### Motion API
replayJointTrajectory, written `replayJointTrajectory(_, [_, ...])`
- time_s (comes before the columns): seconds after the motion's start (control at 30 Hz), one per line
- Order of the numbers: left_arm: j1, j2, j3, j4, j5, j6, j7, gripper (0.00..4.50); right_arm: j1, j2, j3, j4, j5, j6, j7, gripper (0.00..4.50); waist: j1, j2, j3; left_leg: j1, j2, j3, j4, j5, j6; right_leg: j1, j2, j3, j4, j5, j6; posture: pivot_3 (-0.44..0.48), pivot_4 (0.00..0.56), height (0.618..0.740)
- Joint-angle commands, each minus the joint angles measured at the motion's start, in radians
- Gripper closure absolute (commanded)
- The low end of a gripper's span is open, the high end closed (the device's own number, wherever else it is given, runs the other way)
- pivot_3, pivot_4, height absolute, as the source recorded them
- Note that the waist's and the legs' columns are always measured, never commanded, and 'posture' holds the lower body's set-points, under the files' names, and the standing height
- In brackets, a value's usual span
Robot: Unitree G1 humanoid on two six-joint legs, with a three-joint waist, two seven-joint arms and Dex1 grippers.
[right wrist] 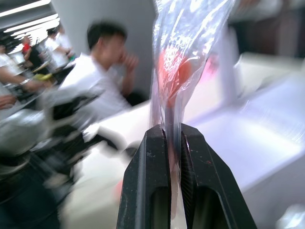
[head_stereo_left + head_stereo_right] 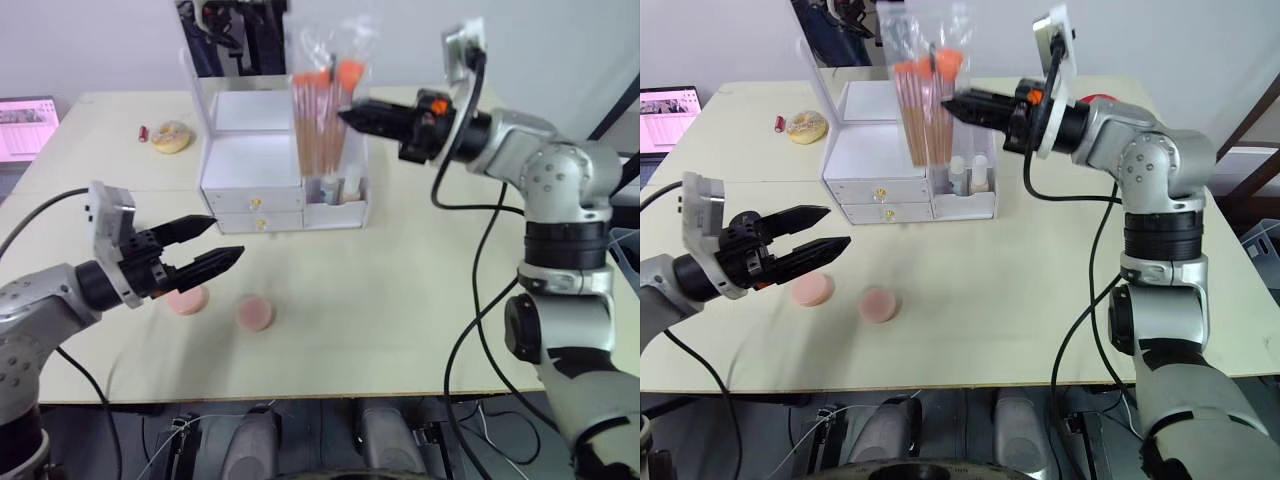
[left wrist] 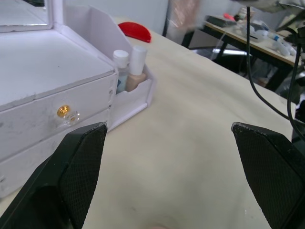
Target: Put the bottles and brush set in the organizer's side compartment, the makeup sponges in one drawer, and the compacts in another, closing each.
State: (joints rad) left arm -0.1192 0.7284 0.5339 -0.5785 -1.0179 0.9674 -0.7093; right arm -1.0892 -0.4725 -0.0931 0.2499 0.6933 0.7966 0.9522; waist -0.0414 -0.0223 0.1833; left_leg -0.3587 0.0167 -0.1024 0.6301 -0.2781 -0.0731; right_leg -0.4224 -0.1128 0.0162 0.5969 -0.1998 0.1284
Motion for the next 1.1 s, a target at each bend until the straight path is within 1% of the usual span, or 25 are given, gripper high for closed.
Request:
replayJointTrajectory(0.03, [0.001, 0.020, 0.025, -0.036, -0.046, -0.021, 0.039, 0.10, -0.090, 0.038, -0.016, 0.202, -0.089, -0.215, 0.021, 4.50, -0.002, 0.000, 0.000, 0.000, 0.000, 0.000, 0.000, 0.000, 0.000, 0.000, 0.000, 0.000, 0.000, 0.000, 0.000, 0.000, 0.150, 0.739])
replayJointTrajectory(0.13, [0.002, 0.027, 0.015, -0.036, -0.057, -0.031, 0.055, 0.10, -0.162, 0.073, -0.011, 0.399, -0.162, -0.363, 0.039, 4.50, -0.004, 0.000, 0.000, 0.000, 0.000, 0.001, 0.000, 0.000, 0.000, 0.000, 0.000, 0.000, -0.001, 0.000, -0.002, 0.000, 0.150, 0.739])
replayJointTrajectory(0.23, [-0.009, 0.029, -0.007, -0.040, -0.066, -0.042, 0.074, 0.10, -0.242, 0.116, 0.011, 0.642, -0.248, -0.516, 0.078, 4.50, -0.010, 0.000, 0.000, 0.001, 0.000, 0.001, -0.001, 0.000, 0.000, 0.000, 0.000, 0.000, -0.001, 0.000, -0.002, 0.000, 0.150, 0.739])
replayJointTrajectory(0.37, [-0.016, 0.032, -0.018, -0.047, -0.083, -0.048, 0.096, 0.10, -0.297, 0.158, 0.023, 0.848, -0.339, -0.655, 0.104, 4.50, -0.020, 0.001, 0.000, 0.000, 0.000, 0.001, -0.002, 0.000, 0.000, 0.000, 0.000, 0.000, -0.001, 0.000, -0.001, 0.000, 0.150, 0.739])
replayJointTrajectory(0.47, [-0.020, 0.037, -0.020, -0.051, -0.096, -0.052, 0.112, 0.10, -0.309, 0.189, 0.039, 0.945, -0.407, -0.721, 0.098, 4.50, -0.027, 0.001, 0.000, 0.000, 0.000, 0.001, -0.002, 0.000, 0.000, 0.000, 0.000, 0.000, -0.002, 0.000, -0.001, 0.000, 0.150, 0.739])
replayJointTrajectory(0.63, [-0.013, 0.052, -0.016, -0.058, -0.120, -0.064, 0.134, 0.10, -0.312, 0.218, 0.034, 1.024, -0.473, -0.764, 0.063, 4.50, -0.029, 0.001, 0.001, 0.000, 0.000, 0.001, -0.002, 0.000, 0.000, -0.001, 0.000, 0.000, -0.001, 0.000, 0.000, 0.000, 0.150, 0.739])
replayJointTrajectory(0.83, [0.003, 0.065, -0.010, -0.067, -0.139, -0.077, 0.155, 0.10, -0.318, 0.233, 0.001, 1.053, -0.504, -0.764, 0.021, 4.50, -0.028, 0.001, 0.000, 0.001, 0.000, 0.001, -0.001, 0.000, 0.000, 0.000, 0.000, 0.000, 0.000, 0.000, -0.001, 0.000, 0.150, 0.739])
replayJointTrajectory(0.93, [0.014, 0.068, -0.010, -0.074, -0.149, -0.085, 0.165, 0.10, -0.341, 0.220, -0.039, 1.056, -0.492, -0.751, 0.011, 4.50, -0.028, 0.001, 0.001, 0.000, 0.000, 0.000, -0.001, 0.000, 0.000, 0.000, 0.000, 0.001, 0.000, 0.000, -0.001, 0.000, 0.150, 0.739])
replayJointTrajectory(1.1, [0.026, 0.075, -0.010, -0.077, -0.162, -0.096, 0.176, 0.10, -0.375, 0.169, -0.088, 1.052, -0.479, -0.726, 0.054, 4.50, -0.028, 0.002, 0.001, 0.000, 0.000, 0.000, -0.001, 0.000, 0.000, 0.000, 0.000, 0.000, -0.001, 0.000, -0.001, 0.000, 0.150, 0.739])
